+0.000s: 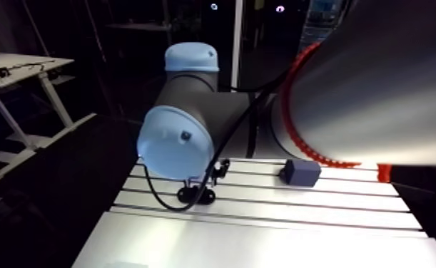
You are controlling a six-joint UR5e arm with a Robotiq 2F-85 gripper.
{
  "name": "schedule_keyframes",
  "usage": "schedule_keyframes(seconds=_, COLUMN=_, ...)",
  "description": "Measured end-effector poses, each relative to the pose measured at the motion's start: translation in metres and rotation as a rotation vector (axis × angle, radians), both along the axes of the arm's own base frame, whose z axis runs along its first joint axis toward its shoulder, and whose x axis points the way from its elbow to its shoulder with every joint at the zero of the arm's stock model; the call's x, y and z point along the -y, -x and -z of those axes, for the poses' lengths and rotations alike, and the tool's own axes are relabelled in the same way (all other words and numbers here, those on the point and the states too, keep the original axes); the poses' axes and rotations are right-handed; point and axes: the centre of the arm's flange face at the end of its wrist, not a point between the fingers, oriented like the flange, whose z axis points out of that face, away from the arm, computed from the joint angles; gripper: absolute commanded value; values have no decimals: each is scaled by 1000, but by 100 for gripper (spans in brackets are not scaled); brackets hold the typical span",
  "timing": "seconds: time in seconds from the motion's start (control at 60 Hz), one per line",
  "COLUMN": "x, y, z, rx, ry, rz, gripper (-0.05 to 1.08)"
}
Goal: Pick up the M10 bolt and insert it into the hole until fully seated.
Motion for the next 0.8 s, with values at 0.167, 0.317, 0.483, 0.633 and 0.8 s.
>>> schedule_keyframes(seconds=0.167, x=0, y=1, z=3, rx=3, ry=0, rz=-2, gripper=39)
schedule_keyframes(seconds=0.317, x=0, y=1, z=5, rx=6, ry=-1, rz=-6, gripper=39)
schedule_keyframes(seconds=0.483, x=0, y=1, z=7, rx=10, ry=-1, rz=-7, gripper=41)
schedule_keyframes(seconds=0.633, x=0, y=1, z=7, rx=12, ry=-1, rz=-7, gripper=43)
schedule_keyframes(seconds=0.8, x=0, y=1, z=8, rx=12, ry=-1, rz=-7, gripper=44)
